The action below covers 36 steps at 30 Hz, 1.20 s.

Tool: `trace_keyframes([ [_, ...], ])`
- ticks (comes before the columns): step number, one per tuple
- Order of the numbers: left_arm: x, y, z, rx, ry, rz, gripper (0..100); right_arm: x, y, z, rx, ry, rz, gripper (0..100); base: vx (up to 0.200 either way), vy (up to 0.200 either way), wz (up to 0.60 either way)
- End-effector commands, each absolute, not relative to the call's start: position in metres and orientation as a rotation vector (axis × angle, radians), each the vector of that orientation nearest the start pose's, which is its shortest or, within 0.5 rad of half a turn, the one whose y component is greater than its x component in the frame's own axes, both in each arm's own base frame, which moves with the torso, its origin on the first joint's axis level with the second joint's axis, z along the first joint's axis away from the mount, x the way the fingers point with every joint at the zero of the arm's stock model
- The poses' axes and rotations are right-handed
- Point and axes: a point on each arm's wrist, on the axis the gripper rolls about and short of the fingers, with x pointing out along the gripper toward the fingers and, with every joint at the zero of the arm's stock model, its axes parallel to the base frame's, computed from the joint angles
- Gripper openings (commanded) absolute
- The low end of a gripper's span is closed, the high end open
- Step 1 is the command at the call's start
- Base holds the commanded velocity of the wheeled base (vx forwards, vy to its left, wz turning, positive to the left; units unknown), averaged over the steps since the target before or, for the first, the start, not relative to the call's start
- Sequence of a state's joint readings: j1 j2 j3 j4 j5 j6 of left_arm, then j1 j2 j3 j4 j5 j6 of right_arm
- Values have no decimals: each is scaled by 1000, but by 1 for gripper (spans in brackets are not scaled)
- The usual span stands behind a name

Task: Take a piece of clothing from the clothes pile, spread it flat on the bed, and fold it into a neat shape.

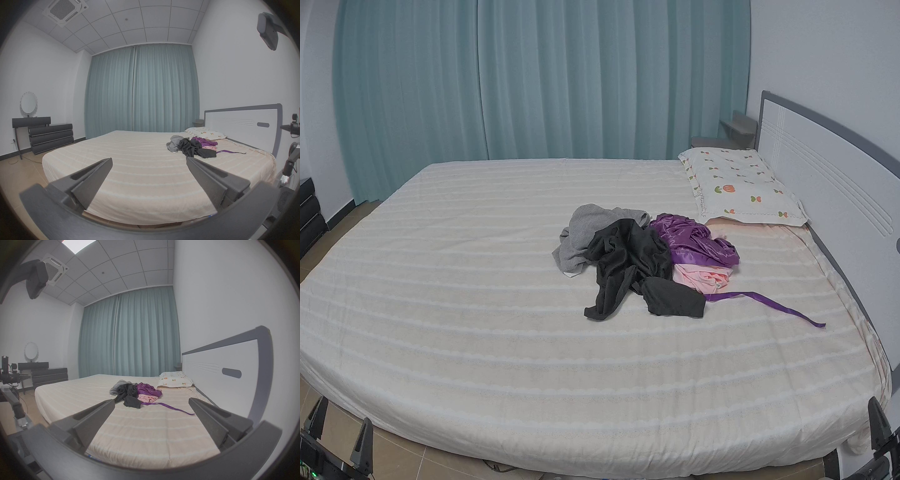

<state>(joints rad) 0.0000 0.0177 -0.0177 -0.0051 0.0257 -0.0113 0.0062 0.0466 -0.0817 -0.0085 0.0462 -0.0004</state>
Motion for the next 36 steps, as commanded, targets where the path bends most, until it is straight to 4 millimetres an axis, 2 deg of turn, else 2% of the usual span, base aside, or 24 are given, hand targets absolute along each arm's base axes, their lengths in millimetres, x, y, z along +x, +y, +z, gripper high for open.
trace_keyframes([
  [1, -22, 1, 76, -11, -2, 26, 100, 2, 3, 132, -29, 143, 147, 100, 0, 0, 0],
  [2, -22, 1, 76, -11, -2, 26, 100, 5, 3, 131, -25, 162, 150, 100, 0, 0, 0],
  [3, -22, 1, 76, -12, -2, 26, 100, 18, 3, 133, -2, 233, 156, 100, 0, 0, 0],
  [5, -22, 1, 76, -12, -2, 26, 100, 18, 3, 133, -2, 233, 156, 100, 0, 0, 0],
  [6, -22, 1, 76, -11, -2, 26, 100, 49, 5, 140, 59, 315, 187, 100, 0, 0, 0],
  [9, -22, 1, 76, -12, -2, 26, 100, 80, 10, 137, 66, 418, 227, 100, 0, 0, 0],
  [11, -22, 1, 76, -11, -2, 26, 100, 111, 17, 133, 77, 511, 254, 100, 0, 0, 0],
  [13, -22, 1, 76, -12, -2, 26, 100, 133, 23, 130, 100, 565, 262, 100, 0, 0, 0],
  [14, -22, 1, 76, -12, -2, 26, 100, 135, 23, 129, 103, 570, 264, 100, 0, 0, 0],
  [15, -22, 1, 76, -12, 0, 26, 100, 153, 28, 128, 123, 593, 267, 100, 0, 0, 0],
  [16, -22, 1, 76, -11, 0, 26, 100, 177, 33, 123, 152, 629, 258, 100, 0, 0, 0],
  [25, -22, 1, 76, -11, 0, 26, 100, 304, 57, 81, 239, 677, 225, 100, 0, 0, 0],
  [26, -22, 1, 76, -11, 0, 26, 100, 309, 58, 79, 247, 676, 220, 100, 0, 0, 0],
  [28, -22, 1, 76, -11, -2, 26, 100, 333, 66, 66, 286, 690, 214, 100, 0, 0, 0],
  [36, -22, 1, 76, -12, 0, 26, 100, 392, 81, 27, 353, 703, 194, 100, 0, 0, 0],
])
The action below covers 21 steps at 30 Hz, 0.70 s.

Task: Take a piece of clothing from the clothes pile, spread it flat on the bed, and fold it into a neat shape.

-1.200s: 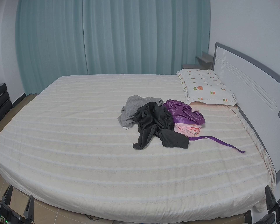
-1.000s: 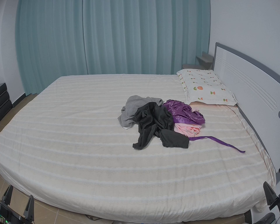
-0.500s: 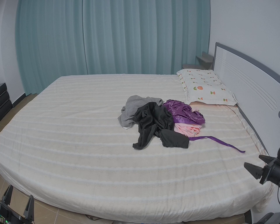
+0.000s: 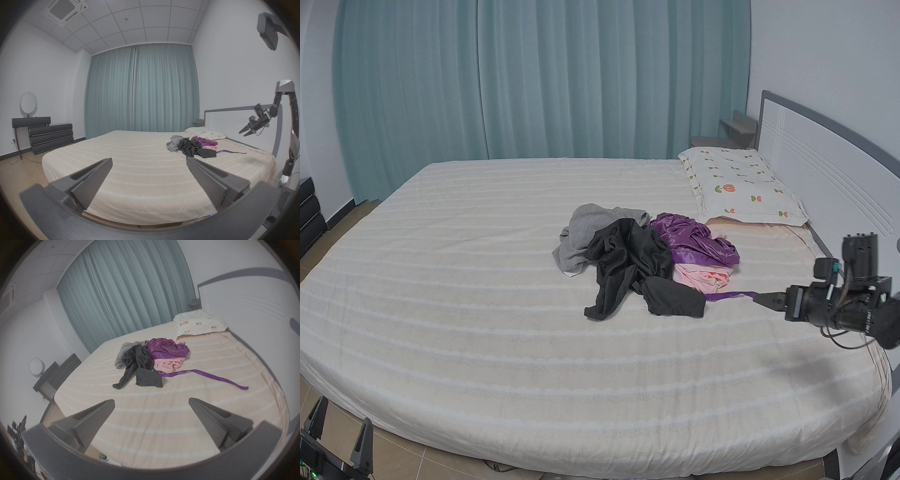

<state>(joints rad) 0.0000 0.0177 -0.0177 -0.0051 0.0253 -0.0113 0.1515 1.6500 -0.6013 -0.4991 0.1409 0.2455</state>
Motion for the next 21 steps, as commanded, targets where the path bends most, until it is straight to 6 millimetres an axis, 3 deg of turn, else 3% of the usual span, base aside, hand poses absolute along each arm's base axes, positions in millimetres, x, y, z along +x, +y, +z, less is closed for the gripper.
trace_keyframes([
  [1, -22, 1, 76, -11, -2, 28, 100, 400, 81, 23, 362, 700, 191, 100, 0, 0, 0],
  [4, -22, 1, 76, -11, -2, 26, 100, 407, 82, 17, 375, 700, 185, 100, 0, 0, 0],
  [6, -22, 1, 76, -11, 0, 26, 100, 424, 86, -4, 393, 707, 161, 100, 0, 0, 0],
  [12, -22, 1, 76, -11, -2, 26, 100, 452, 88, -37, 382, 698, 114, 100, 0, 0, 0],
  [21, -22, 1, 76, -11, -2, 26, 100, 475, 97, -55, 384, 686, 127, 100, 0, 0, 0],
])
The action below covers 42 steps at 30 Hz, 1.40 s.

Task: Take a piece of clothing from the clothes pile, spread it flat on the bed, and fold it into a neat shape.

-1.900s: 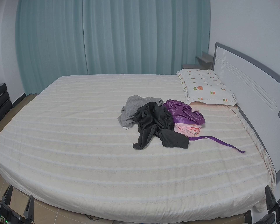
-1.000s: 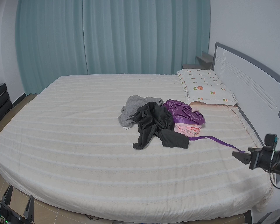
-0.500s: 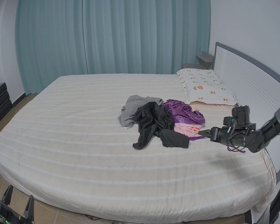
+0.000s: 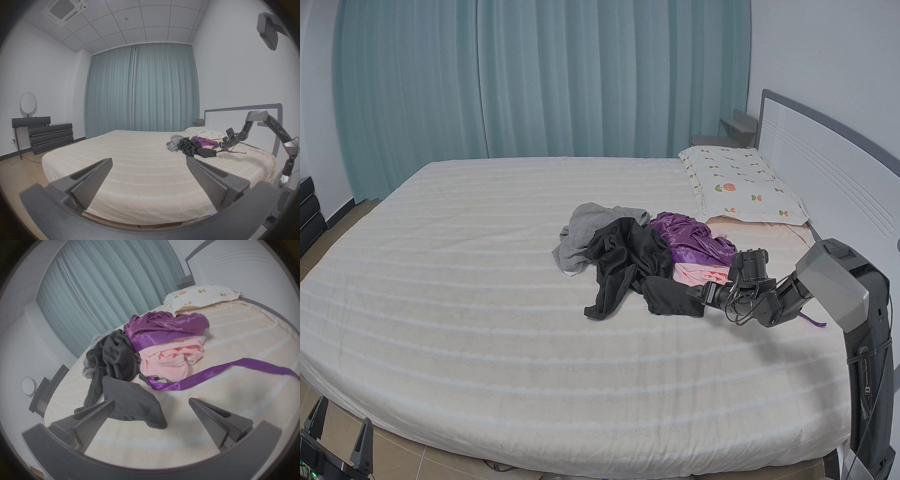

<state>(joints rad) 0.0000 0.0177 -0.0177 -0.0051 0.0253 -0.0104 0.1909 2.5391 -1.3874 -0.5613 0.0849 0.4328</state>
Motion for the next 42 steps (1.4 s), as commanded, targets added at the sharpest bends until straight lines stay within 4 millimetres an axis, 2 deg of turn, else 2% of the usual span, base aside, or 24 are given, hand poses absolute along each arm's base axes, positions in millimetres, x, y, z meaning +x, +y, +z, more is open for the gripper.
trace_keyframes([
  [1, -22, 1, 76, -11, 0, 26, 100, 477, 97, -55, 388, 680, 127, 100, 0, 0, 0],
  [13, -22, 1, 76, -11, 0, 26, 100, 497, 115, -62, 390, 629, 160, 100, 0, 0, 0],
  [14, -22, 1, 76, -11, 0, 26, 100, 498, 116, -64, 390, 635, 162, 0, 0, 0, 0],
  [22, -22, 1, 76, -11, 0, 26, 100, 495, 119, -55, 423, 634, 161, 0, 0, 0, 0],
  [25, -22, 1, 76, -12, -2, 26, 100, 488, 117, -36, 501, 640, 152, 0, 0, 0, 0],
  [28, -22, 1, 76, -12, -2, 26, 100, 468, 114, -16, 568, 681, 186, 0, 0, 0, 0],
  [30, -22, 1, 76, -11, -2, 26, 100, 462, 112, -11, 579, 688, 200, 0, 0, 0, 0],
  [31, -22, 1, 76, -11, 0, 26, 100, 439, 108, 5, 608, 695, 243, 0, 0, 0, 0],
  [33, -22, 1, 76, -11, 0, 26, 100, 419, 105, 17, 634, 678, 274, 0, 0, 0, 0],
  [34, -22, 1, 76, -11, 0, 26, 100, 419, 105, 17, 634, 678, 274, 0, 0, 0, 0],
  [36, -22, 1, 76, -11, -2, 26, 100, 388, 104, 40, 677, 633, 323, 0, 0, 0, 0],
  [38, -22, 1, 76, -11, 0, 26, 100, 386, 104, 41, 678, 628, 327, 0, 0, 0, 0],
  [39, -22, 1, 76, -11, 0, 26, 100, 355, 107, 60, 691, 597, 381, 0, 0, 0, 0],
  [41, -22, 1, 76, -11, -2, 26, 100, 341, 109, 68, 689, 586, 402, 0, 0, 0, 0],
  [42, -22, 1, 76, -11, 0, 26, 100, 328, 111, 78, 687, 571, 425, 0, 0, 0, 0],
])
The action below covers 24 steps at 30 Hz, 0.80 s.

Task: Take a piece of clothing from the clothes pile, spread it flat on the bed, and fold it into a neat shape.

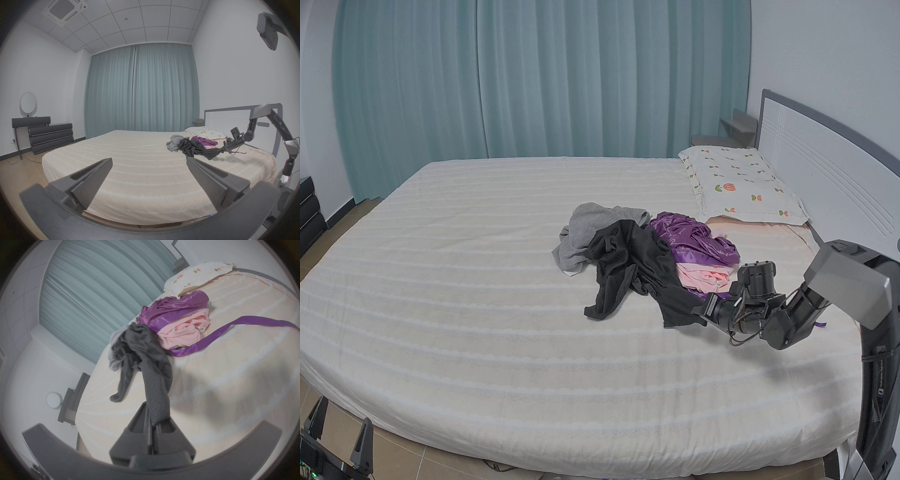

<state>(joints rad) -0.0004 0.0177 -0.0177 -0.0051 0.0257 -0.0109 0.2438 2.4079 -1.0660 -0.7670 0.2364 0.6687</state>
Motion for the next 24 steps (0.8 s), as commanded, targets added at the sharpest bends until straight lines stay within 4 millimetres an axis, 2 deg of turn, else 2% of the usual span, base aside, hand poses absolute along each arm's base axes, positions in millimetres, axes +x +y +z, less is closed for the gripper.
trace_keyframes([
  [1, -22, 1, 76, -11, 0, 26, 100, 320, 112, 85, 687, 561, 441, 0, 0, 0, 0],
  [3, -22, 1, 76, -11, 0, 26, 100, 309, 113, 93, 684, 551, 460, 0, 0, 0, 0],
  [5, -22, 1, 76, -9, -2, 28, 100, 293, 114, 113, 682, 506, 493, 0, 0, 0, 0],
  [7, -22, 1, 76, -11, -2, 26, 100, 282, 114, 127, 680, 479, 517, 0, 0, 0, 0],
  [8, -22, 1, 76, -11, -2, 26, 100, 282, 114, 127, 680, 479, 517, 0, 0, 0, 0],
  [9, -22, 1, 76, -11, -2, 26, 100, 273, 114, 138, 681, 452, 539, 0, 0, 0, 0],
  [10, -22, 1, 76, -11, -2, 26, 100, 273, 114, 138, 681, 452, 539, 0, 0, 0, 0],
  [12, -22, 0, 76, -3, -2, 21, 100, 257, 116, 152, 679, 418, 580, 0, 0, 0, 0],
  [15, -23, 0, 76, 6, -3, 5, 100, 246, 118, 161, 678, 395, 604, 0, 0, 0, 0],
  [19, -23, 0, 76, 6, -6, -8, 100, 236, 119, 173, 677, 351, 618, 0, 0, 0, 0],
  [20, -23, 0, 81, -4, -35, -6, 100, 235, 119, 177, 677, 332, 616, 0, 0, 0, 0],
  [21, -27, 0, 99, -29, -103, -8, 100, 234, 119, 180, 679, 320, 612, 0, 0, 0, 0],
  [23, -33, 0, 147, -104, -205, -15, 100, 230, 119, 184, 674, 313, 610, 0, 0, 0, 0],
  [24, -31, 0, 157, -118, -194, -24, 100, 229, 120, 186, 673, 308, 612, 0, 0, 0, 0],
])
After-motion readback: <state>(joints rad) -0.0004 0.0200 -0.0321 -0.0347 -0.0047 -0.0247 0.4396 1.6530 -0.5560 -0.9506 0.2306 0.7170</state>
